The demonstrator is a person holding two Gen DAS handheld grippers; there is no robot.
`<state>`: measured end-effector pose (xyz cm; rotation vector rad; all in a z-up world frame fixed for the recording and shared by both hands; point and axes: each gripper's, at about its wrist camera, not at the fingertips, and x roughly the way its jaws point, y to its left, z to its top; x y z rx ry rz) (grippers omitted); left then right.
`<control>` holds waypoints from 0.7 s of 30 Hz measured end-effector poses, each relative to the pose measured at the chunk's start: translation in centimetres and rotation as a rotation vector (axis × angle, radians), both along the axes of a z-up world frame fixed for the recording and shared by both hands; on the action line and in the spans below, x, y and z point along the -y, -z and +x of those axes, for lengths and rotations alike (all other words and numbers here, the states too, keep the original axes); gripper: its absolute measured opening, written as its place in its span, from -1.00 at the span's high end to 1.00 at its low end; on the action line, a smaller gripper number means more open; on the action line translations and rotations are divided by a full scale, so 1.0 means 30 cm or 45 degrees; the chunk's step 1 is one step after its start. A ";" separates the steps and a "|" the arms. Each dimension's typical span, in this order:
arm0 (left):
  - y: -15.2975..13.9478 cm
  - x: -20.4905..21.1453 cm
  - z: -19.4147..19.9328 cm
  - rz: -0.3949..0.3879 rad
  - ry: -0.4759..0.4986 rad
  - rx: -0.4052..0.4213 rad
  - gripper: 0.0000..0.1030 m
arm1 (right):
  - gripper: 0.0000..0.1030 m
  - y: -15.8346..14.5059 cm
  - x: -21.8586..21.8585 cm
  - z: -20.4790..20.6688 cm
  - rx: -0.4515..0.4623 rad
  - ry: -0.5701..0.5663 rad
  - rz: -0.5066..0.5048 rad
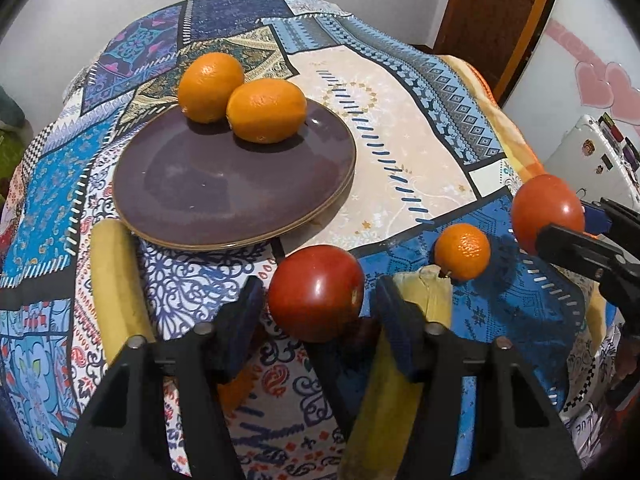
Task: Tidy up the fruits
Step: 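Grasp a red tomato with the right tool while the left tool grasps another tomato, then lower both tomatoes onto the purple plate beside the oranges and open both tools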
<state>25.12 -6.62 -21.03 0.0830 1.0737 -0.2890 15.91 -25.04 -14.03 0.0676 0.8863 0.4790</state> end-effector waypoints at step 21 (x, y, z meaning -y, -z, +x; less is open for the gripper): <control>-0.245 -0.156 -0.017 -0.051 -0.135 0.242 0.06 | 0.09 -0.087 -0.151 0.103 0.122 -0.087 0.033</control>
